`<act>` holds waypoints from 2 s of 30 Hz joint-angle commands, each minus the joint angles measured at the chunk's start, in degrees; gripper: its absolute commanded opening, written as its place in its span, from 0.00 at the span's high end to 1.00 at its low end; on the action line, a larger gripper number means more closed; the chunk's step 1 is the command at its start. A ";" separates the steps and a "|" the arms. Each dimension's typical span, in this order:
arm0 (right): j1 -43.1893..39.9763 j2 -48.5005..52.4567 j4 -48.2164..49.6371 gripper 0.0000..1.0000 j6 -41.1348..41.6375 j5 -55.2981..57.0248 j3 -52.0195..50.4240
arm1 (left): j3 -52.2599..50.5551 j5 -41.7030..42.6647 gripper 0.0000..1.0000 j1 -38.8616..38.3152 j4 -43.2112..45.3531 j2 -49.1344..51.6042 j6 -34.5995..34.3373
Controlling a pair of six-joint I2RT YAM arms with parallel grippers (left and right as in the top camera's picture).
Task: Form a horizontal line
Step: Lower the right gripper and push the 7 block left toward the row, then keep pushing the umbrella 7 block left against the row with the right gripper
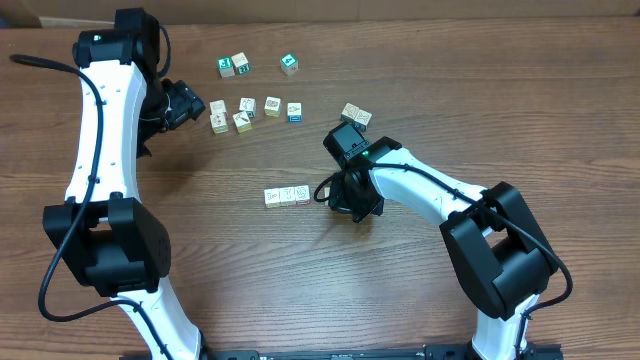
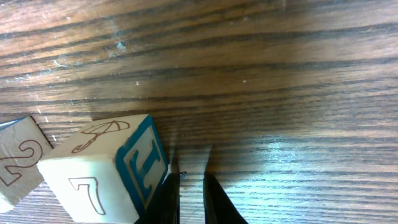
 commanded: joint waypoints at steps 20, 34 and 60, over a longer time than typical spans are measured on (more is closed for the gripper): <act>0.28 -0.66 1.64 0.90 -0.02 2.21 -1.11 | -0.26 -0.15 0.00 -0.46 -0.13 0.52 0.24; 0.28 -0.66 2.95 0.90 -0.22 2.19 -1.11 | -0.26 -0.15 0.00 -0.46 -0.13 0.52 0.24; 0.28 -0.66 7.91 0.90 -0.22 2.45 -1.11 | -0.26 -0.15 0.00 -0.46 -0.13 0.52 0.24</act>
